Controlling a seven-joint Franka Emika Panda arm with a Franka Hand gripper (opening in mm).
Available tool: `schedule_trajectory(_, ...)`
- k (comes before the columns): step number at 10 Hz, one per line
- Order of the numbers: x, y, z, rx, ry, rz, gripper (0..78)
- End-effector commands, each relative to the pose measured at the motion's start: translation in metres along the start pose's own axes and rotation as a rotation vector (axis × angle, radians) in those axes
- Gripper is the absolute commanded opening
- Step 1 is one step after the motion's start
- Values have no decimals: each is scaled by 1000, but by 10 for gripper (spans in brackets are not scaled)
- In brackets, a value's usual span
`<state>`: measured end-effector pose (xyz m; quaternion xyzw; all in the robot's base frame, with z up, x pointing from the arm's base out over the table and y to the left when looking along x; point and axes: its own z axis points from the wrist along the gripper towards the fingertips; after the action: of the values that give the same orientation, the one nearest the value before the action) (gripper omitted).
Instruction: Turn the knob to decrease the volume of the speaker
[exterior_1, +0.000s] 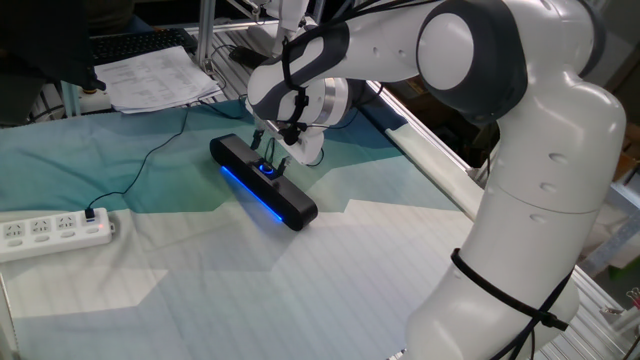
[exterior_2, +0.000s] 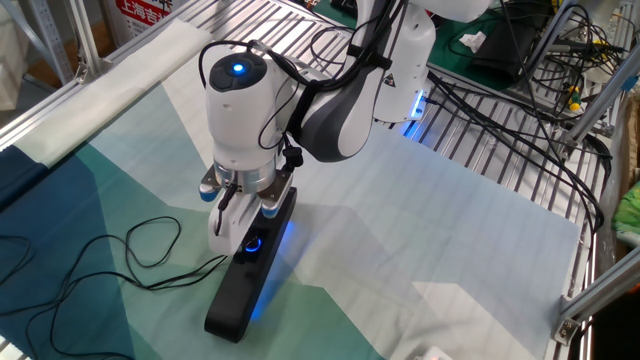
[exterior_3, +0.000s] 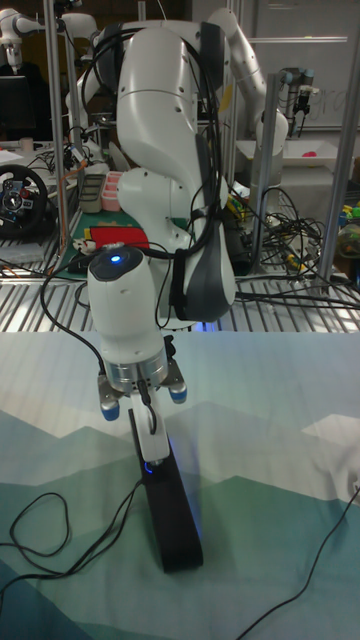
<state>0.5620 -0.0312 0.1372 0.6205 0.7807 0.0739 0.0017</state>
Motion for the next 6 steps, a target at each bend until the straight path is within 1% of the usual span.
schedule_trajectory(1, -1, 0, 2, -3, -1, -6, 775)
schedule_trajectory(2, -1, -5, 19, 1, -4, -42, 775)
schedule_trajectory(6, -1, -6, 23, 2, -6, -42, 775)
